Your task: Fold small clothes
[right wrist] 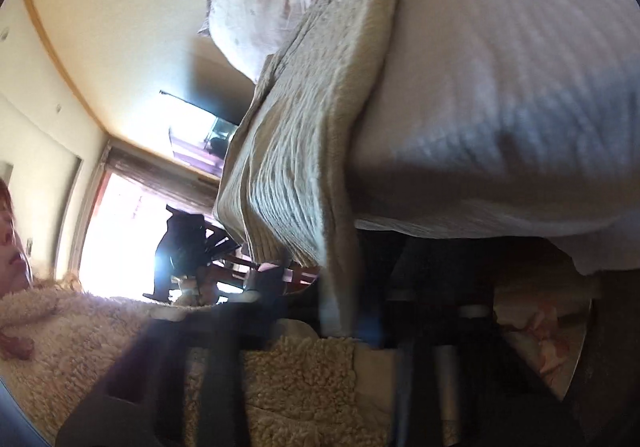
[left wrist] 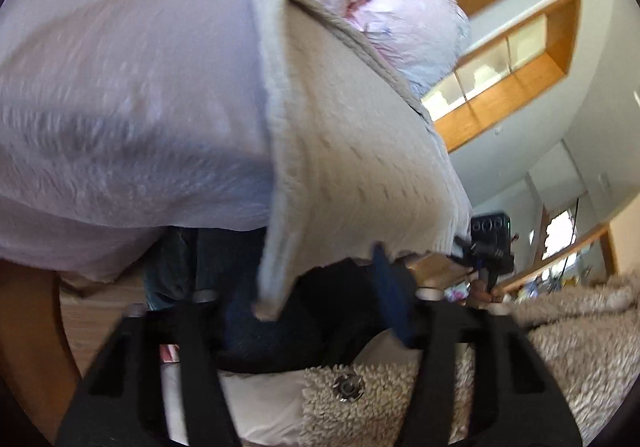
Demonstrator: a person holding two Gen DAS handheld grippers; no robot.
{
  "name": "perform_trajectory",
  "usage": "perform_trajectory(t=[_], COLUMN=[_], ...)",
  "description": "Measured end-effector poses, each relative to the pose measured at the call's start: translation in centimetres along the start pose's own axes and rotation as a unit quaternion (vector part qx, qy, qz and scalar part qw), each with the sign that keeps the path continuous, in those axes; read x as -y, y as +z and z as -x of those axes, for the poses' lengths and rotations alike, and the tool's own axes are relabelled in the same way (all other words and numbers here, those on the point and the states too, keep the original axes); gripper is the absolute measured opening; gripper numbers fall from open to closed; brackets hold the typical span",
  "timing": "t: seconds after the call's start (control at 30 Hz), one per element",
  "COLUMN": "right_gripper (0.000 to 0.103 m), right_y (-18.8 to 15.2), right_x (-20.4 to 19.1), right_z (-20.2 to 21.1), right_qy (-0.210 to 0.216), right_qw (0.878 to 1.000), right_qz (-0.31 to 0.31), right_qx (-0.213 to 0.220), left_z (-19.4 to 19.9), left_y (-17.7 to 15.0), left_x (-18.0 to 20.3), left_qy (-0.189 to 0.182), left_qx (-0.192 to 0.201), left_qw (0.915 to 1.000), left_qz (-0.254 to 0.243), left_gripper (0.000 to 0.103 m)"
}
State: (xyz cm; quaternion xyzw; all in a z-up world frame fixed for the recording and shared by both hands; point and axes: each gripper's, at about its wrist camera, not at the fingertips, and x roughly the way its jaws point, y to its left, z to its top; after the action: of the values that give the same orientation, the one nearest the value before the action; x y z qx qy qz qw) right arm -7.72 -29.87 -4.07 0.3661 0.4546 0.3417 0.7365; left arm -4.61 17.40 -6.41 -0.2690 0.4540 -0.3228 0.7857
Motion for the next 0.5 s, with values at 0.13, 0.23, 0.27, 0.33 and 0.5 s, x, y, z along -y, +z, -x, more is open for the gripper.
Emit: perform_trajectory(t=[0.13,0.23,0.27,0.33,0.5], right_gripper=[0.008,0.008,0.008,0.008,0.008], right_y=[0.4,2.1,3.4,5.8,14.2], right_x=[-2.1,-5.2,-6.9,-9.3,-13.1], right_z=[0.7,1.9,2.3,3.1,4.2], right_qy=[0.025,0.045,0.049,0.049,0.023], right_qw=[0.999,0.996,0.993,0.987,0.97], right_qz=[0.03,0.073,0.097,0.136,0.195], right_qx=[0.01,0.03,0.043,0.066,0.145], left_z=[0.7,1.8,2.2,3.3,4.2], left_y=[0.2,1.1,1.9,4.3,14.8], left_x=[-0.3,1.9,2.9,4.7,7.4], left_qy=[-0.021,-0.055,-0.066,-0.088,-0.08], left_qx=[0.0,0.012,0.023,0.053,0.153], left_qw=[0.9994,0.9984,0.9974,0.994,0.982], left_qz=[0.026,-0.004,-0.014,-0.037,-0.075], left_gripper=[0.007,0.006,0.006,0.006,0.006])
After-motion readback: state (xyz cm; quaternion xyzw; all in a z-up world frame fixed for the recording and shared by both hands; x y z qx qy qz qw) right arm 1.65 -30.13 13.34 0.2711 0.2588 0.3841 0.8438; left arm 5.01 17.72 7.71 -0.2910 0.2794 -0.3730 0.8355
